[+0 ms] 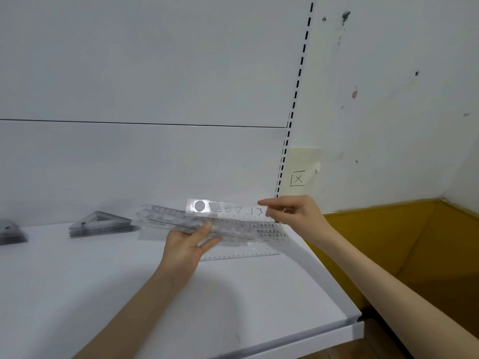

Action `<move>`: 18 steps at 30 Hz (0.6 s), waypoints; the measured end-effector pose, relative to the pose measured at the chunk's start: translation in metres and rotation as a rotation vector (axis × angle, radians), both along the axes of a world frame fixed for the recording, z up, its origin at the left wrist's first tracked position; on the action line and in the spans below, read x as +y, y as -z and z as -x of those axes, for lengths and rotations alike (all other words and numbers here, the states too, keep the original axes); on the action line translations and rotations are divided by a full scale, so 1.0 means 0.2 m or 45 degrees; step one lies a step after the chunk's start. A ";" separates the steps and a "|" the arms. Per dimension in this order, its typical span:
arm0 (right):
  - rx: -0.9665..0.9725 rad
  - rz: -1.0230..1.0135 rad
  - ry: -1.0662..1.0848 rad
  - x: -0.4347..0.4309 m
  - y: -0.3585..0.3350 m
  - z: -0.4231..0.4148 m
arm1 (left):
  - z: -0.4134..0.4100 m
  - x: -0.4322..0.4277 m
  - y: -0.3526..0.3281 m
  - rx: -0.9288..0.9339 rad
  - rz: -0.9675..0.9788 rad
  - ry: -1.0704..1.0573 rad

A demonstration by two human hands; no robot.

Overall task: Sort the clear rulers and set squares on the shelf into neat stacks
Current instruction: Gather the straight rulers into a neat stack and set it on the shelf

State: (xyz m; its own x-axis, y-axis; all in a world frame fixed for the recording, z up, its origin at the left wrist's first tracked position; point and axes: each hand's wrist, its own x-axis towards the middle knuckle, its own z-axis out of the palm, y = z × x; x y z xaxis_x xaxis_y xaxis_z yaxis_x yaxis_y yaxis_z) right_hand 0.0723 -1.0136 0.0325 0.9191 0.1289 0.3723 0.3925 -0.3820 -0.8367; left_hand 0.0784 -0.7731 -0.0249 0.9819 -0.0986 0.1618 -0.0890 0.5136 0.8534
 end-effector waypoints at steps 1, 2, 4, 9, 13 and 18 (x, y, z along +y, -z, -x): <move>-0.014 -0.017 0.009 0.01 0.00 0.00 | 0.00 -0.01 0.01 -0.013 -0.021 0.036; -0.030 -0.027 0.017 0.03 0.00 -0.01 | 0.01 -0.01 0.01 -0.018 -0.047 0.060; -0.051 -0.024 0.004 0.05 0.00 -0.02 | 0.01 -0.02 0.02 -0.041 -0.096 0.118; -0.042 0.279 -0.188 0.04 -0.06 -0.09 | 0.01 0.00 0.00 -0.004 -0.015 0.349; 0.021 0.583 -0.418 0.14 -0.16 -0.20 | 0.06 -0.03 -0.03 -0.013 -0.080 0.528; 0.061 0.643 -0.627 0.34 -0.18 -0.24 | 0.03 -0.04 -0.02 0.172 -0.071 0.442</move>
State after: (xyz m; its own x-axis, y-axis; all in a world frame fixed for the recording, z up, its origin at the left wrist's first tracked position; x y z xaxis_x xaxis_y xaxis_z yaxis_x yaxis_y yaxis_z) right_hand 0.1207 -0.9460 0.0681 0.7237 0.6800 0.1179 0.5864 -0.5157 -0.6247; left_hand 0.0732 -0.7815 -0.0210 0.9006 -0.4343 0.0181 0.1975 0.4458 0.8731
